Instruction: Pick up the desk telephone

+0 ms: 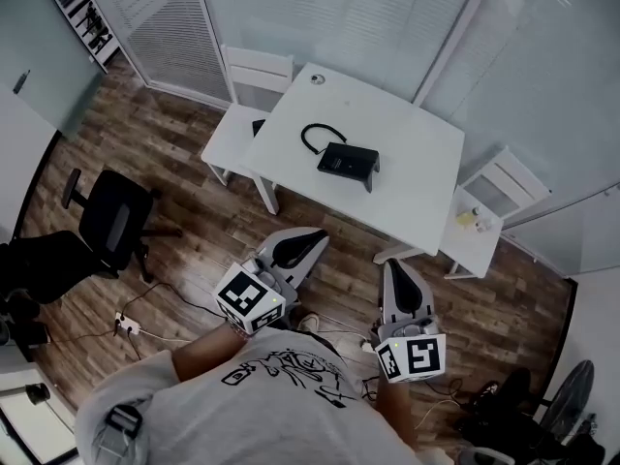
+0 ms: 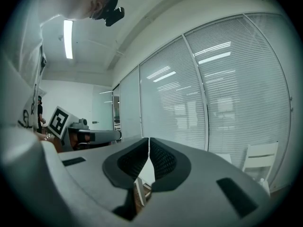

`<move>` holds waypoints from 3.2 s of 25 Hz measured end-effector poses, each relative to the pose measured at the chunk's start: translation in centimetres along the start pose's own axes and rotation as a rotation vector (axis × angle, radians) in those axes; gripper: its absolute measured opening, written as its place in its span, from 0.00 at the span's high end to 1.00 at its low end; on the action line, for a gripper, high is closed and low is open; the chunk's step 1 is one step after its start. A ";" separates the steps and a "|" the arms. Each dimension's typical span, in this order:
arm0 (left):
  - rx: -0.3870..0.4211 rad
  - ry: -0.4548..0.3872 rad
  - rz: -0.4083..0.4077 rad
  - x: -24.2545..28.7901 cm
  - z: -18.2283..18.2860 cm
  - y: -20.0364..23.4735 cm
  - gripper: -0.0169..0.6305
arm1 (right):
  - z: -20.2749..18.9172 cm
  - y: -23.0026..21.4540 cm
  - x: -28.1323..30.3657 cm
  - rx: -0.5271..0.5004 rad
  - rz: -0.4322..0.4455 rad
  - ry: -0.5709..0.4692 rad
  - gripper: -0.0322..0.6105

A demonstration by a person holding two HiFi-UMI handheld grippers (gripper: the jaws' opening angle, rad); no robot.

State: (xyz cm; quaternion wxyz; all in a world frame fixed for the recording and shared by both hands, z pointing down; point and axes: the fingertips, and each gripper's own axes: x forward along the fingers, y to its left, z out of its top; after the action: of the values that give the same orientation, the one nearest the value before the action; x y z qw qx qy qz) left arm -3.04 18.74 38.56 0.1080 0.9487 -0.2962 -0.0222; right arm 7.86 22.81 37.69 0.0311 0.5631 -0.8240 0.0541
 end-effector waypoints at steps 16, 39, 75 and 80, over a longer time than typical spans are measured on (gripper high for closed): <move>-0.011 -0.024 -0.026 2.7 4.5 15.1 0.96 | 3.4 1.0 15.5 -0.035 -0.041 0.007 0.94; -0.031 0.018 0.004 17.2 3.4 19.3 0.96 | 2.6 -12.7 22.1 -0.002 -0.047 0.023 0.94; -0.013 0.050 0.010 27.0 4.9 25.5 0.96 | 3.8 -20.7 30.8 -0.006 -0.012 0.045 0.94; -0.019 0.063 0.013 26.4 3.8 27.2 0.96 | 2.5 -20.6 31.5 -0.018 -0.033 0.075 0.94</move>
State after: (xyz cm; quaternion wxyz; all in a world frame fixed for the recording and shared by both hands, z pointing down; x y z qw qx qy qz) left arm 3.13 -18.78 41.39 0.1264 0.9460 -0.2984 0.0057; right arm 15.56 -14.07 39.81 0.0679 0.5739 -0.8134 0.0671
